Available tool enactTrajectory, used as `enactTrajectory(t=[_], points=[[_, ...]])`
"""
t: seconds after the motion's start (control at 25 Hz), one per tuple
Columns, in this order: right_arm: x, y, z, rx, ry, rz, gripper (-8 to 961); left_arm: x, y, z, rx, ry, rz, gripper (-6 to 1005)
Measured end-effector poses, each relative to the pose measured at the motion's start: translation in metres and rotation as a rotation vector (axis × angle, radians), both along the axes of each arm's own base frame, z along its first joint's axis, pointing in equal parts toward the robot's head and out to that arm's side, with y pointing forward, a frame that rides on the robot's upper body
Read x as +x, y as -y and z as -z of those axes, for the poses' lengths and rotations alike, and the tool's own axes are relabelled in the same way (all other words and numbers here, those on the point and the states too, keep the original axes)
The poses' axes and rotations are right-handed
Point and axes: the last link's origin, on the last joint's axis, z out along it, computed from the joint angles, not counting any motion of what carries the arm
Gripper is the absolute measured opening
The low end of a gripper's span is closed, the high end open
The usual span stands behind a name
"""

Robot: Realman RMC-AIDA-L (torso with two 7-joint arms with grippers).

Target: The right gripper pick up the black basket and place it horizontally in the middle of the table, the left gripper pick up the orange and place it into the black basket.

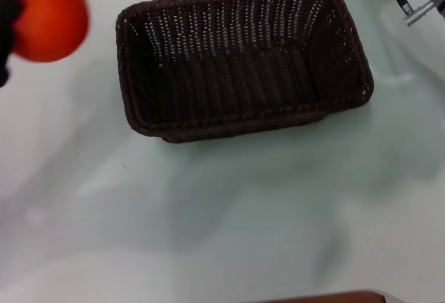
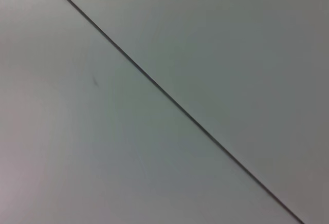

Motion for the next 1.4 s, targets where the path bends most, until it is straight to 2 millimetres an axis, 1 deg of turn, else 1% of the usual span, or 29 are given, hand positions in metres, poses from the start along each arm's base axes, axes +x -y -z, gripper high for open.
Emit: enactTrajectory(t=[0.12,0.2,0.36,0.56,0.68,0.8,1.0,1.12,1.24,1.32,1.4], points=[[-0.001,0.002,0.001,-0.003,-0.009,-0.007,762,0.020,-0.014,0.012,-0.083,0.002,0.078,50],[0.000,0.003,0.001,-0.004,-0.015,-0.008,762,0.033,-0.021,0.024,-0.151,-0.032,0.134,57],[0.003,0.008,0.004,-0.011,-0.028,-0.003,762,0.048,-0.031,0.047,-0.268,-0.108,0.176,70],[0.008,0.011,0.006,-0.015,-0.034,0.011,762,0.059,-0.038,0.081,-0.452,-0.214,0.171,212],[0.008,0.013,0.008,-0.018,-0.039,0.015,762,0.061,-0.040,0.090,-0.480,-0.235,0.160,278],[0.009,0.014,0.009,-0.022,-0.044,0.017,762,0.062,-0.041,0.090,-0.474,-0.228,0.153,343],[0.009,0.014,0.011,-0.027,-0.043,0.017,762,0.061,-0.040,0.081,-0.439,-0.176,0.154,453],[0.008,0.014,0.011,-0.029,-0.045,0.016,762,0.059,-0.036,0.075,-0.417,-0.149,0.161,690],[0.008,0.014,0.011,-0.031,-0.049,0.016,763,0.054,-0.032,0.064,-0.364,-0.113,0.151,799],[0.008,0.014,0.011,-0.031,-0.050,0.016,763,0.048,-0.028,0.053,-0.295,-0.086,0.136,871],[0.008,0.014,0.011,-0.030,-0.050,0.016,763,0.043,-0.023,0.045,-0.227,-0.065,0.130,870]])
